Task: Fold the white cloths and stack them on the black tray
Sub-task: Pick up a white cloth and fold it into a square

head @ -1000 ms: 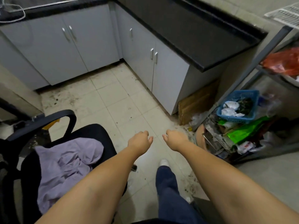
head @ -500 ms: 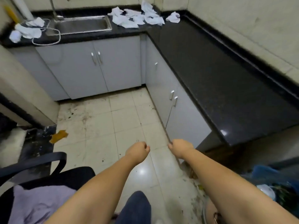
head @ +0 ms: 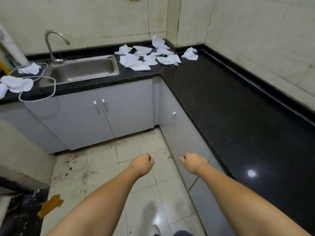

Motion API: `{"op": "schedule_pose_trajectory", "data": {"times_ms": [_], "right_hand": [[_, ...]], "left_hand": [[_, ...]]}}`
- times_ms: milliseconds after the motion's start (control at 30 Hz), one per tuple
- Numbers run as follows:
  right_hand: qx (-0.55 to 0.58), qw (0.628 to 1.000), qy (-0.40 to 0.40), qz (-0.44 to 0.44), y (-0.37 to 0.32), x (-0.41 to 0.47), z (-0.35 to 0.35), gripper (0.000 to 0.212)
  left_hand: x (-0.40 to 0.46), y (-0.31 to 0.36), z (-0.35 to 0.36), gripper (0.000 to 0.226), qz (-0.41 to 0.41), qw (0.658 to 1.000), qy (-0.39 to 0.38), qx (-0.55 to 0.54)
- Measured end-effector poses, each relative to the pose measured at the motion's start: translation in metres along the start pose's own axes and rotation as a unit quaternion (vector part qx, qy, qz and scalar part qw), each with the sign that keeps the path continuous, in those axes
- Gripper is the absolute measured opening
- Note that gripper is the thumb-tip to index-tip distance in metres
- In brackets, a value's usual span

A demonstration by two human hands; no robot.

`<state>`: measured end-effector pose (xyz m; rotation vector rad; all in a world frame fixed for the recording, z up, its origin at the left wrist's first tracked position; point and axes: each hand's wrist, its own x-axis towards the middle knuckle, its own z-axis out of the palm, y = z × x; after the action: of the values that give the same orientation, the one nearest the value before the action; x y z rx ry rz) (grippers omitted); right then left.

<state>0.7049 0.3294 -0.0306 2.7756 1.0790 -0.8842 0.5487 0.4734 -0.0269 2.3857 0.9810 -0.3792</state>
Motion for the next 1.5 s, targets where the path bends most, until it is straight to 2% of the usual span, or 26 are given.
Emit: {"op": "schedule_pose_trajectory", "data": {"times_ms": [200, 367, 600, 767, 967, 1067, 1200, 1300, 1367, 1500], "right_hand": [[0.014, 0.999, 0.037, 0.005, -0.015, 0.11, -0.077, 0.046], [0.039, 0.995, 0.09, -0.016, -0.033, 0.223, -0.148, 0.044], [0.065, 0.992, 0.103, -0.017, -0.036, 0.362, -0.26, 0.04], [0.079, 0.992, 0.102, 0.003, -0.032, 0.437, -0.31, 0.038], [0.116, 0.981, 0.15, 0.035, -0.03, 0.536, -0.354, 0.035], [0.154, 0.965, 0.203, 0.066, -0.033, 0.583, -0.371, 0.043], [0.175, 0.959, 0.194, 0.108, -0.038, 0.635, -0.387, 0.053], [0.168, 0.96, 0.185, 0.127, -0.039, 0.659, -0.389, 0.033], [0.191, 0.95, 0.208, 0.129, -0.038, 0.668, -0.391, 0.021], [0.312, 0.894, 0.3, 0.118, -0.029, 0.667, -0.42, 0.014]], "left_hand": [[0.126, 0.016, -0.069, 0.032, 0.026, 1.0, -0.006, 0.003], [0.25, 0.036, -0.129, 0.022, 0.06, 0.998, 0.001, 0.005], [0.41, 0.072, -0.225, 0.026, 0.073, 0.997, 0.014, 0.003], [0.502, 0.092, -0.271, 0.027, 0.088, 0.996, 0.006, 0.031], [0.622, 0.12, -0.305, 0.025, 0.166, 0.983, 0.003, 0.083], [0.679, 0.124, -0.319, 0.032, 0.226, 0.966, 0.03, 0.12], [0.741, 0.125, -0.33, 0.041, 0.299, 0.937, 0.013, 0.18], [0.773, 0.122, -0.331, 0.047, 0.327, 0.912, -0.002, 0.249], [0.786, 0.12, -0.332, 0.042, 0.33, 0.902, 0.021, 0.276], [0.812, 0.124, -0.344, 0.027, 0.342, 0.896, 0.088, 0.268]]}}
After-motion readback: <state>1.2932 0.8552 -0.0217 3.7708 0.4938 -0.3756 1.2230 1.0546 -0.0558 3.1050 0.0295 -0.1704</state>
